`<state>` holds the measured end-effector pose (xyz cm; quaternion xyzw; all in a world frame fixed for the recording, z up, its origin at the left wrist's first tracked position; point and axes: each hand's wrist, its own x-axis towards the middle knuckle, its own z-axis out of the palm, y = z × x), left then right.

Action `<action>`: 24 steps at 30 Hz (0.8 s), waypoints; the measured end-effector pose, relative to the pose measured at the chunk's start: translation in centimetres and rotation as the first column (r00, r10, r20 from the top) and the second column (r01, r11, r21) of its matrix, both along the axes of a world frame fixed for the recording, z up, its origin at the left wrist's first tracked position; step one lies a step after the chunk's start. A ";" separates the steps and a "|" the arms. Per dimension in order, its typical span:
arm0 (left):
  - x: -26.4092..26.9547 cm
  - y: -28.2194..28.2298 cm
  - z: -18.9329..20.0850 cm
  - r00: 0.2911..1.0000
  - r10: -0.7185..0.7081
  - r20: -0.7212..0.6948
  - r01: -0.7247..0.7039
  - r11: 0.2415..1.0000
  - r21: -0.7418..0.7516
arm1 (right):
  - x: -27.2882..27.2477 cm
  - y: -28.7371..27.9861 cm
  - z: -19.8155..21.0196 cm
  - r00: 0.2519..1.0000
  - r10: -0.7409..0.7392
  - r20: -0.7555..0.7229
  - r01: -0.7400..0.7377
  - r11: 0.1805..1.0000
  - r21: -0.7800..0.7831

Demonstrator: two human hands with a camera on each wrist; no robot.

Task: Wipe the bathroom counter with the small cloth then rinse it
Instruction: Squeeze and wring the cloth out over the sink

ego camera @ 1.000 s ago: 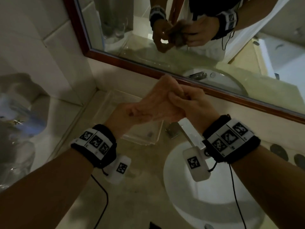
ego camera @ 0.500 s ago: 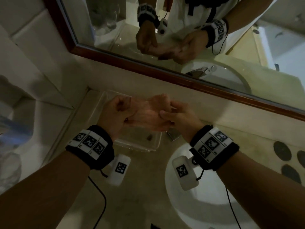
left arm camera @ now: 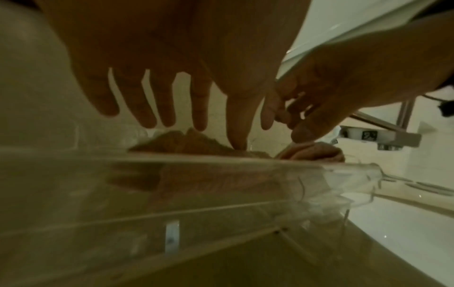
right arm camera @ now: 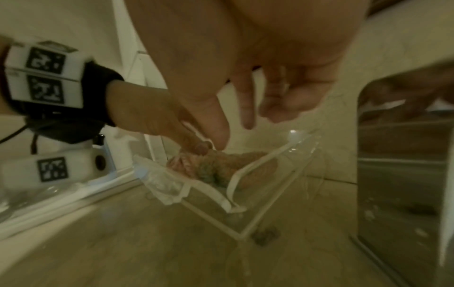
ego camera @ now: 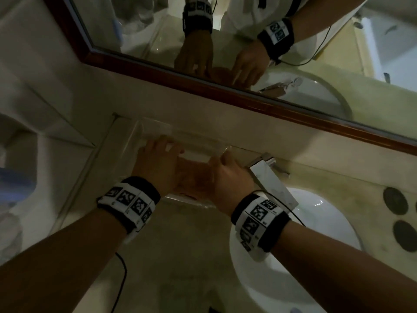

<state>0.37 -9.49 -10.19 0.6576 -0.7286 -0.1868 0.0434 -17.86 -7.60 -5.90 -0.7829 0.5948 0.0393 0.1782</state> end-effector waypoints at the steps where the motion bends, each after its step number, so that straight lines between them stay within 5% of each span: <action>1: 0.0 0.0 0.1 0.998 -0.043 0.054 0.045 0.998 -0.044 | 0.2 -0.1 -0.2 0.999 0.036 0.032 -0.036 0.999 -0.007; 5: -0.3 -0.3 0.0 0.972 -0.168 -0.163 0.178 0.983 0.047 | 0.8 -0.4 -1.5 0.981 0.172 0.093 -0.179 0.981 0.072; 9: 0.0 -0.4 -0.7 0.956 -0.143 -0.257 0.192 0.965 0.179 | 0.8 -0.9 -3.0 0.976 0.215 0.022 -0.216 0.968 0.130; 24: -1.1 0.0 0.1 0.971 -0.199 -0.129 0.216 0.967 0.138 | -0.4 -0.2 -1.5 0.985 0.140 -0.096 -0.138 0.990 0.026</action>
